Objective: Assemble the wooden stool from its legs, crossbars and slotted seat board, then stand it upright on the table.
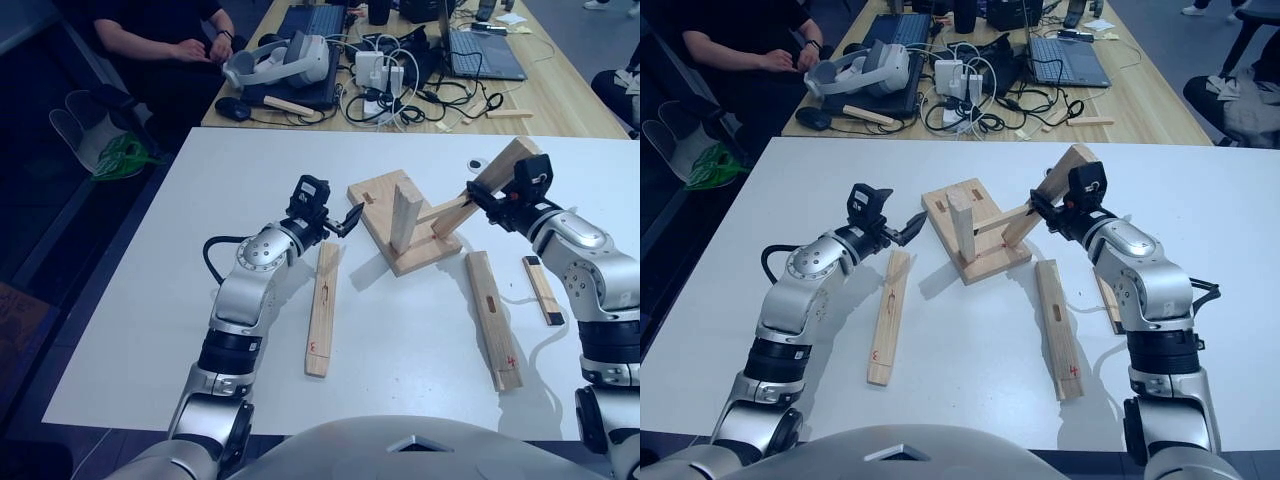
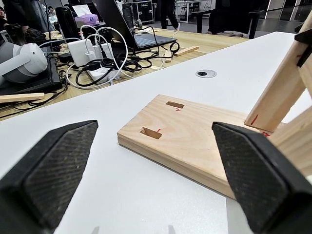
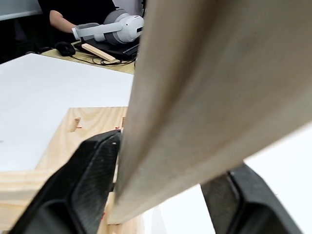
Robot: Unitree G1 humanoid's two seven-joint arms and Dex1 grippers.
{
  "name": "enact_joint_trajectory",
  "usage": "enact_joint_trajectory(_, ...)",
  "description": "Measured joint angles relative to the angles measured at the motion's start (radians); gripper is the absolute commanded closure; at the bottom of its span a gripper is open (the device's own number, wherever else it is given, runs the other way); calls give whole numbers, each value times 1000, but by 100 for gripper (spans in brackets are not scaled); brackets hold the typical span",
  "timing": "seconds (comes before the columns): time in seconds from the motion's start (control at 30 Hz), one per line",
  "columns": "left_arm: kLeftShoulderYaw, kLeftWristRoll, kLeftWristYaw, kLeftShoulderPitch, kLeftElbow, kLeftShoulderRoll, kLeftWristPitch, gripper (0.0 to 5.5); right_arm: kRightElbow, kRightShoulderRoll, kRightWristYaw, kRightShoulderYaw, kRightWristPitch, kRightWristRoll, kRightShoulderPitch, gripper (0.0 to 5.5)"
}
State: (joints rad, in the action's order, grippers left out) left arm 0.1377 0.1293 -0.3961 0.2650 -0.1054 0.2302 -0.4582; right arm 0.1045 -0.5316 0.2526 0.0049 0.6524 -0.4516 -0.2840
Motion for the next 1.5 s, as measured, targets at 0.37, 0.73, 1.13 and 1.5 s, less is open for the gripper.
enact_joint_trajectory(0.37, -4, 0, -6, 1, 0, 0, 17, 116, 60, 214, -92, -186, -255, -5, -130, 237)
enact_joint_trajectory(0.73, -1, -2, -13, 12, 1, 3, 39, 116, -14, 169, -200, -263, 193, -115, -357, 237)
enact_joint_trajectory(1.13, 0, -11, -10, 19, 30, 2, 59, 116, 109, 176, -45, -150, 139, -111, -608, 237)
enact_joint_trajectory(1.5, 1, -22, -1, 27, 80, -13, 102, 116, 121, 262, 201, 150, 318, -254, -499, 237)
